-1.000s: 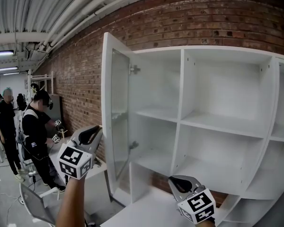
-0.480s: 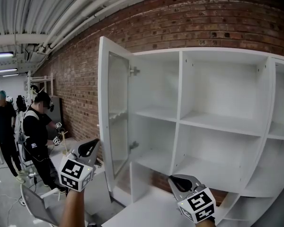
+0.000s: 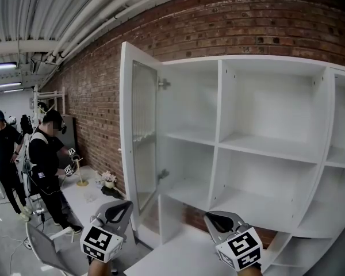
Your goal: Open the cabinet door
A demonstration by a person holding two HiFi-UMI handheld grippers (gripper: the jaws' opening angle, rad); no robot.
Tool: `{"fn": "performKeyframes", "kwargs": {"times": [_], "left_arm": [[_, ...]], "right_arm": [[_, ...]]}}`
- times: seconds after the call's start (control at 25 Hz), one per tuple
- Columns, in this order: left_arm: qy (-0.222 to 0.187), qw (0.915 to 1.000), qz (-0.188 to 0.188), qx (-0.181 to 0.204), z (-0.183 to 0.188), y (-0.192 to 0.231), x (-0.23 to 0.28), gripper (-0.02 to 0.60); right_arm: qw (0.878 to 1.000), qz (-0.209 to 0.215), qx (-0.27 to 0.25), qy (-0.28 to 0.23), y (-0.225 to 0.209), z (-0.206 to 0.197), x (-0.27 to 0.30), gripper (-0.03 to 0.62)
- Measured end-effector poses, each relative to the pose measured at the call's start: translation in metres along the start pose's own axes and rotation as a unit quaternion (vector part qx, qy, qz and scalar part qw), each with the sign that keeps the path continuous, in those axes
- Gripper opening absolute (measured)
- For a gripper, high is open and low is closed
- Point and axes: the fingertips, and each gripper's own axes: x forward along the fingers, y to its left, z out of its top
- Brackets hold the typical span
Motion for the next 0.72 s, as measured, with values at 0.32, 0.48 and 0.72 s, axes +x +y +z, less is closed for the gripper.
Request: {"fn": "performKeyframes", "kwargs": {"times": [0.32, 0.48, 0.72], "left_arm": [[-0.013, 0.9995, -0.027, -0.01, 0.002, -0.036, -0.012, 0.0], [-0.017, 0.9991, -0.035, -0.015, 0.002, -0.045, -0.014, 0.0], [-0.014, 0.999, -0.041, -0.014, 0.0, -0.05, -0.013, 0.0]], "right_arm": [[1.0, 0.0, -0.005, -0.008, 0.001, 0.002, -0.002, 0.008], [1.0, 0.008, -0.013, -0.008, 0.006, 0.003, -0.004, 0.006], [1.0, 0.009, -0.012, -0.009, 0.006, 0.004, -0.005, 0.006]]}}
